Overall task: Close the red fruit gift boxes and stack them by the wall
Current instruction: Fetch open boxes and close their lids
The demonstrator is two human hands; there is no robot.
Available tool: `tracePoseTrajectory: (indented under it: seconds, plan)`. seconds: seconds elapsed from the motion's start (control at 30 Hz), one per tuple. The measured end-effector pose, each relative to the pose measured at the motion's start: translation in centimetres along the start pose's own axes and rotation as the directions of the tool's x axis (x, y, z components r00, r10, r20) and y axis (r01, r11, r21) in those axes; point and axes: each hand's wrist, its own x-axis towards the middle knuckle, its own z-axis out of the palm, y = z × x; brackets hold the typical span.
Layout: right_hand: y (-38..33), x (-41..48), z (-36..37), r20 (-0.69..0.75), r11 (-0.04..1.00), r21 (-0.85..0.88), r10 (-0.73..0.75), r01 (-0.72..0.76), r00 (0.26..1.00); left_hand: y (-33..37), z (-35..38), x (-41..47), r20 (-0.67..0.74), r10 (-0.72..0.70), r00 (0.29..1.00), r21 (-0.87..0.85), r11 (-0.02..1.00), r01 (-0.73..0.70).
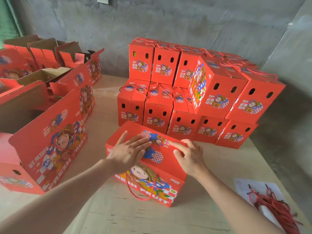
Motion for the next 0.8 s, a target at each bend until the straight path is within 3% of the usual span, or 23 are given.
tracePoseTrajectory:
  seconds: [0.1,0.2,0.33,0.43,0.57,0.7,0.77,0.8]
  plan:
    - [-1.7,-0.6,0.1,-0.040,0.991,-0.122,0.052,-0.056,0.998,-2.0,-0.5,1.8,0.056,-0.128,0.990,0.047,0.991,0.126]
    - [-1.9,-2.0,-0.2,0.119,0.990,-0.131,-0.041,0.057,0.992,-2.4,-1.6,3.7,0.131,-0.330,0.935,0.085,0.943,0.321]
    - [-0.5,-4.0,-0.9,0.379,0.996,-0.040,-0.057,0.078,0.924,2.5,-0.7,3.8,0.160,-0.364,0.917,-0.225,0.892,0.393]
    - [0.0,-4.1,-1.1,0.421,0.994,-0.040,-0.079,0.106,0.904,6.1,1.5,2.3,0.050,-0.298,0.953,-0.233,0.925,0.302]
    - [-1.5,-4.1,-0.9,0.458,0.993,-0.096,-0.015,0.066,0.889,4.7,1.6,2.7,0.027,-0.205,0.978,-0.206,0.957,0.206]
    - [-4.5,-4.1,0.7,0.254,0.945,-0.307,-0.036,0.116,0.966,1.7,-0.1,3.4,0.083,-0.079,0.993,-0.271,0.957,0.099]
    - [-4.7,-4.2,0.6,0.218,0.982,-0.172,-0.043,0.081,0.975,1.9,-0.4,3.1,0.007,-0.102,0.995,-0.330,0.939,0.098]
    - [-4.3,-4.5,0.4,0.222,1.000,-0.004,-0.016,0.017,0.975,2.3,-0.3,2.7,-0.100,-0.179,0.979,-0.409,0.904,0.124]
